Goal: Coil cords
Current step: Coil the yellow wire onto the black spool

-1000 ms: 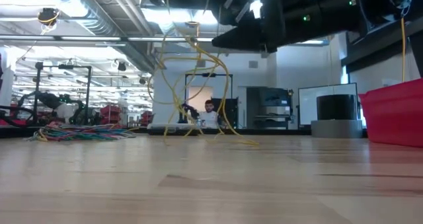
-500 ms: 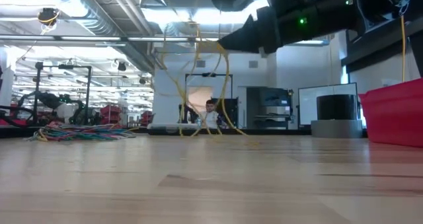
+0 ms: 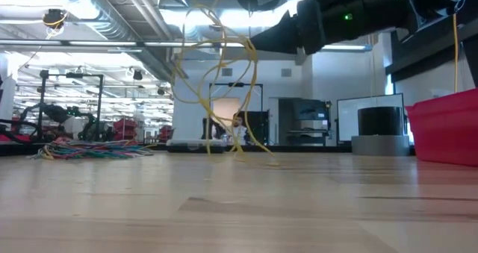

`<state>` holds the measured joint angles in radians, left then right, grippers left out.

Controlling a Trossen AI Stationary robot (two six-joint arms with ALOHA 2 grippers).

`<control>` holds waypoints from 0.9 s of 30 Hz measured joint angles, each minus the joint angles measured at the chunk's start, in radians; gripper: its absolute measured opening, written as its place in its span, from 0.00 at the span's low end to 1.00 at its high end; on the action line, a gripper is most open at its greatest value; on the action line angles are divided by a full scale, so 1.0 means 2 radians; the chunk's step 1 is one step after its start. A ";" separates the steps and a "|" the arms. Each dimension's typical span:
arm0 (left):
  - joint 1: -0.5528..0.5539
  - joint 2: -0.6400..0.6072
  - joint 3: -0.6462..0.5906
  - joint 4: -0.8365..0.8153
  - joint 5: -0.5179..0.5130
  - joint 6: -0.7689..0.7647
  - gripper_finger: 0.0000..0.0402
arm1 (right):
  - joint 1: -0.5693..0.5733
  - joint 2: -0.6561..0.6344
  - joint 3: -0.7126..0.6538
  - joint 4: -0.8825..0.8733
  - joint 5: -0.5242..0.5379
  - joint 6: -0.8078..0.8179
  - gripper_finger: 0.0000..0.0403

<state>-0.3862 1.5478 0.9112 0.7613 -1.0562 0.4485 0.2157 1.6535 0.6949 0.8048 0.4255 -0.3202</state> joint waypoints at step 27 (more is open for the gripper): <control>0.049 -0.005 0.000 -0.011 0.053 -0.047 0.00 | -0.004 0.000 0.028 -0.049 -0.004 0.034 0.00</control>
<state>-0.2875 1.5380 0.9119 0.7394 -0.9493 0.3537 0.2087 1.6538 0.7516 0.7064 0.4178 -0.2529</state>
